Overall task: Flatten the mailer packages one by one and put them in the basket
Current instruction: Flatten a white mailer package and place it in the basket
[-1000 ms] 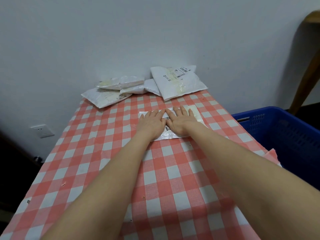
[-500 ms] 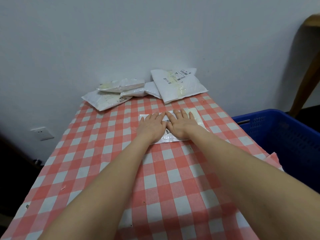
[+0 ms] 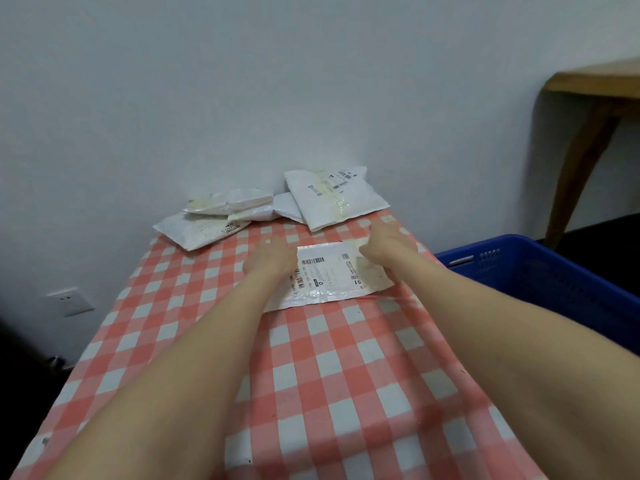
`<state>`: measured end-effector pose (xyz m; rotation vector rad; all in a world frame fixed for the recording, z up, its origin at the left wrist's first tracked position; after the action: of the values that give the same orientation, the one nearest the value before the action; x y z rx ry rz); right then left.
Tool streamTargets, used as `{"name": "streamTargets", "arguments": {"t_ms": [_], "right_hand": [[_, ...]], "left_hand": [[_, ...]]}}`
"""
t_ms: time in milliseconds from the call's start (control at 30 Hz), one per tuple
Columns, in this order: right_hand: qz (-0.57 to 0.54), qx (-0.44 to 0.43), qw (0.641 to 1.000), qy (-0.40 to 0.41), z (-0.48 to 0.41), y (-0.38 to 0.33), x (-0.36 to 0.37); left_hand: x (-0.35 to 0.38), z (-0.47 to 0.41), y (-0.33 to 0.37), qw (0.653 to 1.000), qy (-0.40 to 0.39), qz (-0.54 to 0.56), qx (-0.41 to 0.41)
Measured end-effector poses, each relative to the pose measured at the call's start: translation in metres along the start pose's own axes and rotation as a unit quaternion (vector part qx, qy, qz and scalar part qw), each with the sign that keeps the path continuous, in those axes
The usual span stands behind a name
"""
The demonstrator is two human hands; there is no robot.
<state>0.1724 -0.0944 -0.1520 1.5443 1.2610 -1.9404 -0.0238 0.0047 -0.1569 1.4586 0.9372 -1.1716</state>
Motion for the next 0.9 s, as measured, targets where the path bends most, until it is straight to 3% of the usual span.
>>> {"name": "streamTargets", "arguments": {"t_ms": [100,267,500,767,900], "right_hand": [[-0.018,0.033,0.998,-0.057,0.007,0.014,0.010],[-0.119,0.057,0.989,-0.063,0.012,0.015,0.011],[-0.276,0.108,0.954,0.039,0.005,0.036,-0.008],[-0.259,0.140,0.950,0.108,0.003,0.090,-0.039],[-0.269,0.180,0.939,0.118,-0.005,0.127,-0.046]], "left_hand": [[0.000,0.006,0.000,1.000,-0.003,0.010,-0.020],[-0.008,0.015,0.008,0.996,0.015,0.072,-0.057],[-0.026,0.015,0.027,0.940,0.065,0.316,-0.110],[-0.017,0.020,0.087,0.944,0.068,0.319,-0.055],[-0.009,0.023,0.131,0.923,0.077,0.376,-0.004]]}}
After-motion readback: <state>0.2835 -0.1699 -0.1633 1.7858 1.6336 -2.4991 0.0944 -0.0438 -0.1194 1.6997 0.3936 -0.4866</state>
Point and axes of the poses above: each hand's wrist, its own z-axis away from the middle knuckle, its own x-axis out of the palm, y = z × x, the point moved 5 cm from there along -z, towards the middle knuckle, and after that the axes turned 5 degrees about y, right-handed, at the moved point
